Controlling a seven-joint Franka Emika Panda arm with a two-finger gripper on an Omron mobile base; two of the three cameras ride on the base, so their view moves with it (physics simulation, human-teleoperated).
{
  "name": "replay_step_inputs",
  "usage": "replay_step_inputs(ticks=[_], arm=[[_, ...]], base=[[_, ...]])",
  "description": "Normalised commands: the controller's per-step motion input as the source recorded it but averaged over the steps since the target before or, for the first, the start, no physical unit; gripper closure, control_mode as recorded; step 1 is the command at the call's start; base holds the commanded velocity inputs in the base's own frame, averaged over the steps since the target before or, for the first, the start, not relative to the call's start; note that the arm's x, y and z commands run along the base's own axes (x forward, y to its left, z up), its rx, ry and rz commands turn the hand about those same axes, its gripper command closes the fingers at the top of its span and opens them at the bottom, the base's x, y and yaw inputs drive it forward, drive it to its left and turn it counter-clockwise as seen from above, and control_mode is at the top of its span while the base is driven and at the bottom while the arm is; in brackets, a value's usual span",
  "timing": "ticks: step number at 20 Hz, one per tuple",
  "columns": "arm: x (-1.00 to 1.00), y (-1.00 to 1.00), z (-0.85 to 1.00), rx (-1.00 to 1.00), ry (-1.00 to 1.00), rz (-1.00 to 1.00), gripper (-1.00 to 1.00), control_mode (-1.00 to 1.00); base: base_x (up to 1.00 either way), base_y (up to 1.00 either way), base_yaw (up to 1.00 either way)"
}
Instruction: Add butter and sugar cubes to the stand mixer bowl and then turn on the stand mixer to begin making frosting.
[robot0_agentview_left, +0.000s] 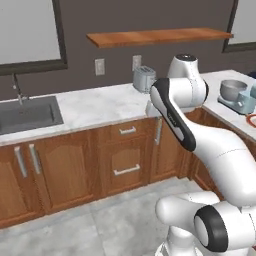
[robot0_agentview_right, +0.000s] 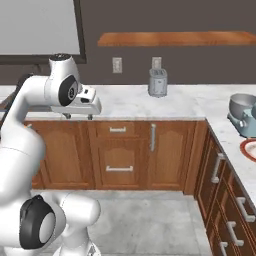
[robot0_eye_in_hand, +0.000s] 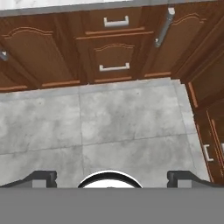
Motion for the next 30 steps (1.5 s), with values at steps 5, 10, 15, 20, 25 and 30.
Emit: replay_step_inputs(ticks=[5,10,15,20,25,30], arm=[[0.0,0.0,0.0,0.0,0.0,0.0,-1.0,1.0],[0.0,0.0,0.0,0.0,0.0,0.0,-1.0,1.0],[0.0,0.0,0.0,0.0,0.0,0.0,-1.0,1.0],[0.0,0.0,0.0,0.0,0.0,0.0,-1.0,1.0],[0.0,0.0,0.0,0.0,0.0,0.0,-1.0,1.0],[0.0,0.0,0.0,0.0,0.0,0.0,-1.0,1.0]], base=[[0.65,0.25,-0.51],[0.43,0.33,-0.52],[0.19,0.32,-0.52],[0.16,0.29,-0.5],[0.21,0.34,-0.47],[0.26,0.41,-0.41]])
